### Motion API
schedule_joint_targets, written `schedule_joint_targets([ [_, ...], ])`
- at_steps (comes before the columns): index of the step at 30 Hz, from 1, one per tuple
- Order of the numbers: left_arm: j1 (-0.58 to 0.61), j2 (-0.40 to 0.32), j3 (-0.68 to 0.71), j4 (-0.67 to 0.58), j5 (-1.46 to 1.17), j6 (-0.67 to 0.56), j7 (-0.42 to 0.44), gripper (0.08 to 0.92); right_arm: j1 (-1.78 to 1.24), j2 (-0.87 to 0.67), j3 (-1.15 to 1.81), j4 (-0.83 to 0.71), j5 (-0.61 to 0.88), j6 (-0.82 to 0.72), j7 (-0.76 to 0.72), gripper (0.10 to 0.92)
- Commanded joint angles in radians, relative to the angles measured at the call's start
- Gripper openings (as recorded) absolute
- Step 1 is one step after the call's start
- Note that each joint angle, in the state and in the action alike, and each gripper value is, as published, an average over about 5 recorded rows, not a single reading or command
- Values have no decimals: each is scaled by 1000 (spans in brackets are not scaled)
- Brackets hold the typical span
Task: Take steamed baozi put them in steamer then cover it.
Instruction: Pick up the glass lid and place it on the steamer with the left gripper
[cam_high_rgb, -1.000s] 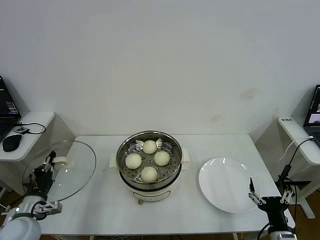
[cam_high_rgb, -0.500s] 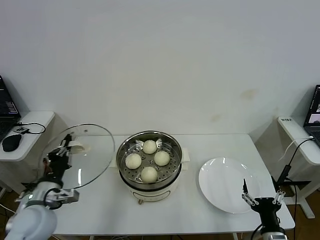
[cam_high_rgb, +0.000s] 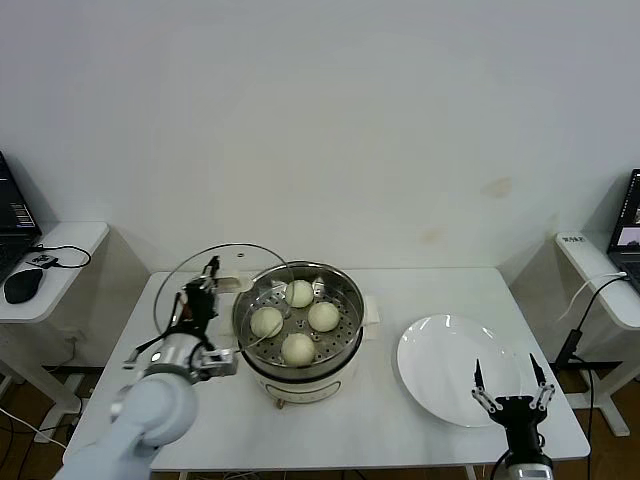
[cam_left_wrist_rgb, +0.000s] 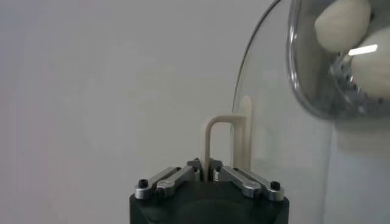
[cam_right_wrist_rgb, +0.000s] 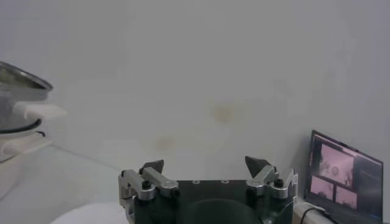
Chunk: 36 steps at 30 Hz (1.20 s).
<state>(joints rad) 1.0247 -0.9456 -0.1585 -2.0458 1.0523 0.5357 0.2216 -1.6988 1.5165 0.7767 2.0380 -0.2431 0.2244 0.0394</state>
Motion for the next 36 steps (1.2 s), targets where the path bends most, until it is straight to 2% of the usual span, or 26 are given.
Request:
schedule_joint_targets([
  [1,-206,-208,193,101,247,72,163,147,5,12,-14,-15,-51,6,10,823],
  [7,-213,-332,227,164,298,71,163,147,5,15,-15,-21,-55,7,10,823],
  [12,-201,-396,250,210,321,70,144,147,1,17,-14,-19,-58,8,9,823],
  [36,-98,-383,209,229,347,55,103,147,1,13,-34,-24,-50,9,5,823],
])
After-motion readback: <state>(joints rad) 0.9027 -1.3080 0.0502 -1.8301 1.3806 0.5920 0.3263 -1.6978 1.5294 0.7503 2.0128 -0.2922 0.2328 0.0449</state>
